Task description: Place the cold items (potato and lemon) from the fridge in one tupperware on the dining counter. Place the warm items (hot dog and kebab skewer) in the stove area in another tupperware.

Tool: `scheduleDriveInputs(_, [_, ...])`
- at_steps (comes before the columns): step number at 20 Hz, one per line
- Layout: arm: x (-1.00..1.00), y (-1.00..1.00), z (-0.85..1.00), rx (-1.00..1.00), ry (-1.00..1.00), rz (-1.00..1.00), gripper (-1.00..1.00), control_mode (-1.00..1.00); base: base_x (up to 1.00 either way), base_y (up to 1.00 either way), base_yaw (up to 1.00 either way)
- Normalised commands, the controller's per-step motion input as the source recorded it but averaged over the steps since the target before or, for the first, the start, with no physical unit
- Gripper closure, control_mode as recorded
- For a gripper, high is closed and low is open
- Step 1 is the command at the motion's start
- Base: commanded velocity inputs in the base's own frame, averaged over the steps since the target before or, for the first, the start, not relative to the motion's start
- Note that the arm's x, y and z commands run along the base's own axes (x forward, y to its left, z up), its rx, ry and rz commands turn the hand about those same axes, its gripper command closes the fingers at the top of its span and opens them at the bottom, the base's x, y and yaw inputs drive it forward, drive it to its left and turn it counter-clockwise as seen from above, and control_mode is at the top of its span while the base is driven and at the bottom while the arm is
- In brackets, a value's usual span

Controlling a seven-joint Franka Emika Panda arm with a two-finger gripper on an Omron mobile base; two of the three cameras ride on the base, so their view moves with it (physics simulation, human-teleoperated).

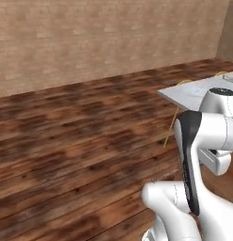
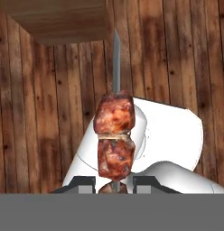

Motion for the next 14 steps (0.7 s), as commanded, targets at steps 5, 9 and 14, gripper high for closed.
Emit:
scheduleDriveInputs(5, [0.0, 0.0, 0.0, 0.0, 0.0, 0.0, 1.0, 1.0, 1.0, 0.53, -0.6])
scheduleDriveInputs(9, [0.0, 0.0, 0.0, 0.0, 0.0, 0.0, 1.0, 1.0, 1.0, 0.82, -0.51])
scheduleDriveInputs(14, [0.0, 0.0, 0.0, 0.0, 0.0, 0.0, 1.0, 1.0, 1.0, 1.0, -0.38])
